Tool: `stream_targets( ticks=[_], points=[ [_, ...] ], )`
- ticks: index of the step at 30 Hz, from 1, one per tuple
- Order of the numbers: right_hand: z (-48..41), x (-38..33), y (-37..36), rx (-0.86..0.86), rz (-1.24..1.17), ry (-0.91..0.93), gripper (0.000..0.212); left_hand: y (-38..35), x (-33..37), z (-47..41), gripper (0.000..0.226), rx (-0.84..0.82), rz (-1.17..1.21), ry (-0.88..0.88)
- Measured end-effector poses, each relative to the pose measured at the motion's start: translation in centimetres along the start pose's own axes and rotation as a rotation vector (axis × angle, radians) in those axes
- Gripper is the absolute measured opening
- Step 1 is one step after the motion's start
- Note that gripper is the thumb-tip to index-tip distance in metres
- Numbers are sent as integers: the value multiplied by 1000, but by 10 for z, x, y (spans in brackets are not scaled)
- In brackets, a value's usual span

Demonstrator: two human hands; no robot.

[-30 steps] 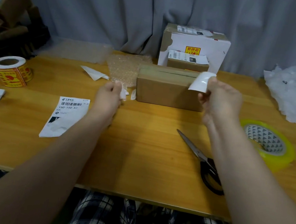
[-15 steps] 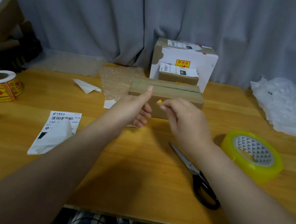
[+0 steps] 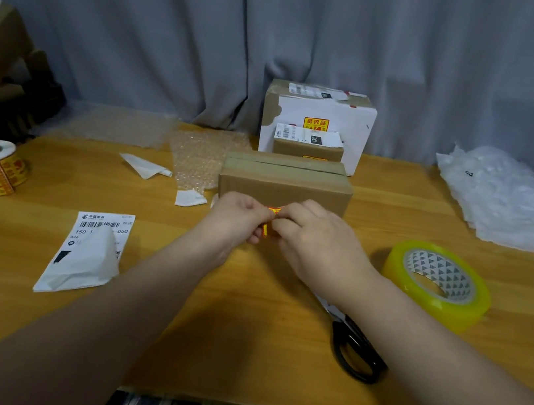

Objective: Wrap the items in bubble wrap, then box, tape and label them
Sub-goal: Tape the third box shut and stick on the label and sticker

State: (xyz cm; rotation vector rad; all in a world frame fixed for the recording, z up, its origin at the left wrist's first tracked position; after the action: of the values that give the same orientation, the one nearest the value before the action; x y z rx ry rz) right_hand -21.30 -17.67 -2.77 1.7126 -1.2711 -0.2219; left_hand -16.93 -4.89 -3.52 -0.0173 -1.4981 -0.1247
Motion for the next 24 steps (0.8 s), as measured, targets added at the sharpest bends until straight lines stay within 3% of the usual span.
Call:
stream_targets(
  ticks=[2, 3, 6, 9, 12, 15, 17, 20, 22, 24],
  points=[
    [1, 7, -1, -166, -182, -158, 35, -2, 2, -2, 16, 46, -13, -102],
    [2, 12, 0, -167, -333, -288, 39, -2, 3, -2, 13, 44, -21, -149],
    [8, 27, 4, 69, -733, -796, 35, -3, 8, -3, 11, 7, -106, -277],
    [7, 28, -7, -92, -1165, -1159, 36, -10, 12, 0, 8, -20, -178, -356],
    [9, 26, -8, -186, -1367, -1185, 6, -11, 16, 0, 6, -10, -237, -405],
    [13, 29, -10, -120, -1264, -1104, 12, -9, 16, -1, 10, 53, -385, -435],
    [14, 35, -13, -21, -1071, -1102, 14, -8, 15, -3, 33, 133, -605, -448],
    [14, 45, -20, 52, -898, -1194, 14, 4, 16, -10, 80, 233, -635, -368],
    [14, 47, -28, 46, -972, -1238, 18, 17, 10, -23, 91, 241, -613, -284],
    [11, 45, -29, -9, -1121, -1224, 18, 24, 2, -37, 87, 134, -526, -231]
  ],
)
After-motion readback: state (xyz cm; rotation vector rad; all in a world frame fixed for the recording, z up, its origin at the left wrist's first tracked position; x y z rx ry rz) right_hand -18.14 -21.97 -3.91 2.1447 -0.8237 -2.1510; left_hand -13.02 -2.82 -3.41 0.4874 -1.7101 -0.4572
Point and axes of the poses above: each hand's wrist, its own z-axis away from the middle knuckle, its own y-axis out of the back of the hand, x = y × z, the point moved 3 cm from there along -z, towards the middle knuckle, and after that the axes turned 11 degrees about z, right-handed, at the moved point
